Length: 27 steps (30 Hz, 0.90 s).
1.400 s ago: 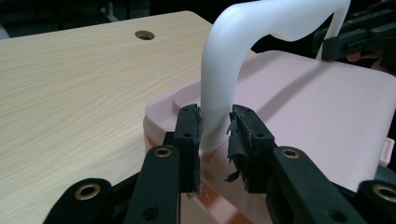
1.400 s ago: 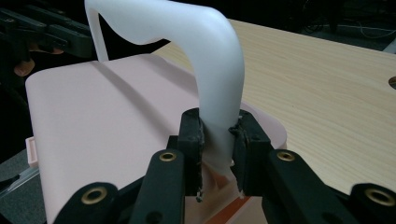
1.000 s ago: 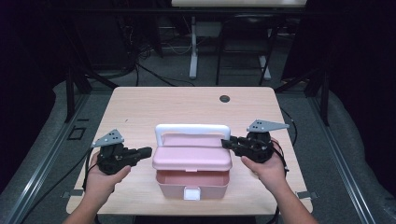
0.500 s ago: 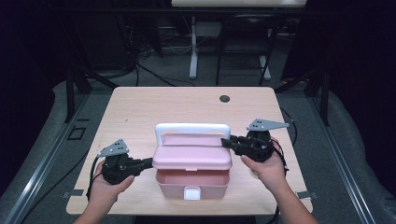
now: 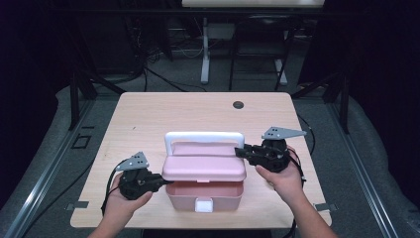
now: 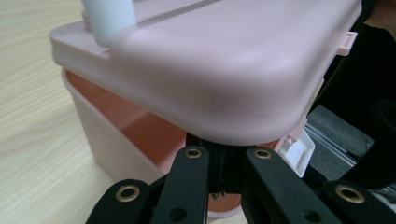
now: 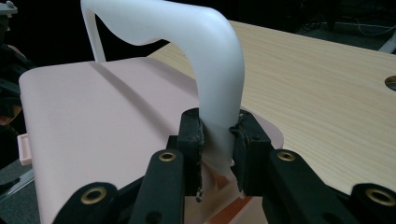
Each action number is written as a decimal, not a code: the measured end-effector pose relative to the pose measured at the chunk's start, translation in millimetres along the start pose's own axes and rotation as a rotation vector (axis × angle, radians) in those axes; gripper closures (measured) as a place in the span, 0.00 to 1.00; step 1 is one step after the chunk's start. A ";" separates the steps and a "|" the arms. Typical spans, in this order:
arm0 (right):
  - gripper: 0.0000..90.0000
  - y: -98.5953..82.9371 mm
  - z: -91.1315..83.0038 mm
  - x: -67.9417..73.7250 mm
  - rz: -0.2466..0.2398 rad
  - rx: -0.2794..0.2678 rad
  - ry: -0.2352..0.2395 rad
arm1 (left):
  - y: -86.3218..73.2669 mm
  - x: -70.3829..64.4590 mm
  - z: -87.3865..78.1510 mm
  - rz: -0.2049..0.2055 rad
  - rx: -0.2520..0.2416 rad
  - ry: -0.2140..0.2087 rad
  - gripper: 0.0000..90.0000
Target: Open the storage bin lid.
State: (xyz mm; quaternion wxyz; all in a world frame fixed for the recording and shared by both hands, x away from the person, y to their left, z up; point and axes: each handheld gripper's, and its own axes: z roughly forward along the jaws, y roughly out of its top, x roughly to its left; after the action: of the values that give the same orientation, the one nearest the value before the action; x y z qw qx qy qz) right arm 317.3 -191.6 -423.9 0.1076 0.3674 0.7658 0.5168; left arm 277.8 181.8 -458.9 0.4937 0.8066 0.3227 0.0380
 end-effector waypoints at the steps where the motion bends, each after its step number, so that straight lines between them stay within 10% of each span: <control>1: 0.83 -0.1 0.0 0.0 0.000 0.000 0.000 | 0.2 -0.6 0.6 0.005 -0.002 -0.001 1.00; 27: 0.74 -24.6 -33.1 0.6 0.017 -0.052 -0.092 | 6.2 -2.2 -3.4 0.002 -0.030 -0.002 1.00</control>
State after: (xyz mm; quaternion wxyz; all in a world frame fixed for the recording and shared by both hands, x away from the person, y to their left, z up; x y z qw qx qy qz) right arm 287.7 -219.6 -430.5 0.1479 0.3942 0.7431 0.5201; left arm 277.9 181.3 -451.5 0.5062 0.7994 0.3208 0.0426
